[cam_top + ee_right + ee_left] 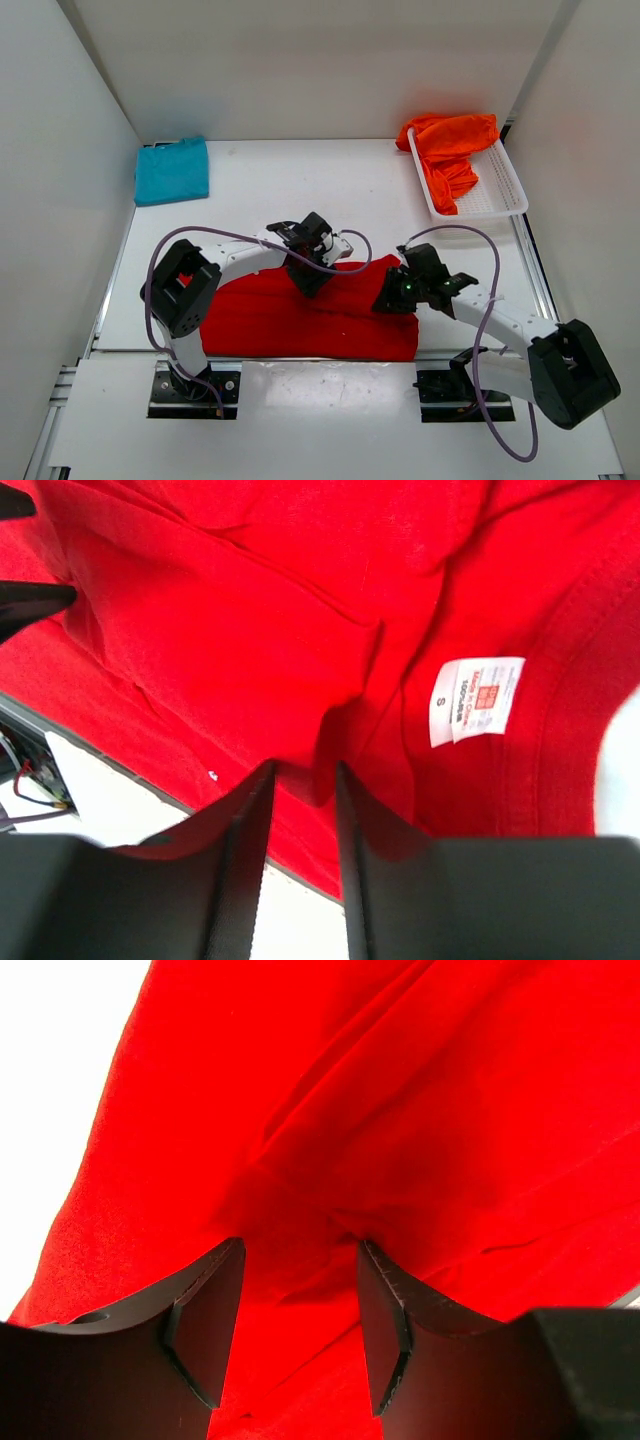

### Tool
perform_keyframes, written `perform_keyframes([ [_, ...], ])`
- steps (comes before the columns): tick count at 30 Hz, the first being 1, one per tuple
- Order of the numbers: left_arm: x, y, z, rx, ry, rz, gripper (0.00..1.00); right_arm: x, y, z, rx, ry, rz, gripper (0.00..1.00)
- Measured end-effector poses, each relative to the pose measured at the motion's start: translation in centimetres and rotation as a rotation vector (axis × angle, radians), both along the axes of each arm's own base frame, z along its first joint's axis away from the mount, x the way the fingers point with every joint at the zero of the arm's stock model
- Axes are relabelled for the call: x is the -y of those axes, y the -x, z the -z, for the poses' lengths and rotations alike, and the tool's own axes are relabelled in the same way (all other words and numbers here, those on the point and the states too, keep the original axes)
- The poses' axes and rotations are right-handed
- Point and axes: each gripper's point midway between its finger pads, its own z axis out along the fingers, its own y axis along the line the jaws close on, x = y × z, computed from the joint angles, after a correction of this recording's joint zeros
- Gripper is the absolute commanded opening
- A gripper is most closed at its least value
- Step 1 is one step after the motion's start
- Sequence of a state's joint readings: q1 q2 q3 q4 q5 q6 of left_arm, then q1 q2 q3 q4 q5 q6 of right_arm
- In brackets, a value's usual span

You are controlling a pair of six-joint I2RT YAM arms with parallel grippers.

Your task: Fold and stack the t-shirts

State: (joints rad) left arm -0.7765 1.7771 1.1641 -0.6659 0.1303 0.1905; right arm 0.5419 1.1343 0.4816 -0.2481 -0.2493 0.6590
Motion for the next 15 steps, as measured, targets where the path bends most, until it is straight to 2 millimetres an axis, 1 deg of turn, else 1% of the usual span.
perform_keyframes([
  [2, -0.1, 0.1, 0.0, -0.003, -0.003, 0.0, 0.59, -0.2, 0.1, 0.2, -0.008, -0.003, -0.008, 0.12],
  [3, -0.1, 0.1, 0.0, -0.003, -0.002, -0.001, 0.6, -0.3, 0.1, 0.2, -0.013, -0.007, -0.01, 0.05],
  [4, -0.1, 0.0, 0.0, -0.002, -0.002, -0.002, 0.6, -0.4, 0.2, 0.2, -0.016, -0.012, -0.013, 0.0],
  [6, -0.1, 0.0, 0.0, -0.002, -0.002, -0.002, 0.59, -0.6, 0.4, 0.0, -0.027, -0.026, -0.02, 0.0],
  [9, 0.0, 0.0, 0.1, 0.0, -0.001, 0.001, 0.6, -0.7, 0.9, -0.2, -0.038, -0.036, -0.03, 0.0],
  [15, 0.0, -0.1, 0.1, 0.002, -0.003, 0.009, 0.6, -1.1, 2.2, -1.7, -0.028, -0.074, -0.056, 0.0],
])
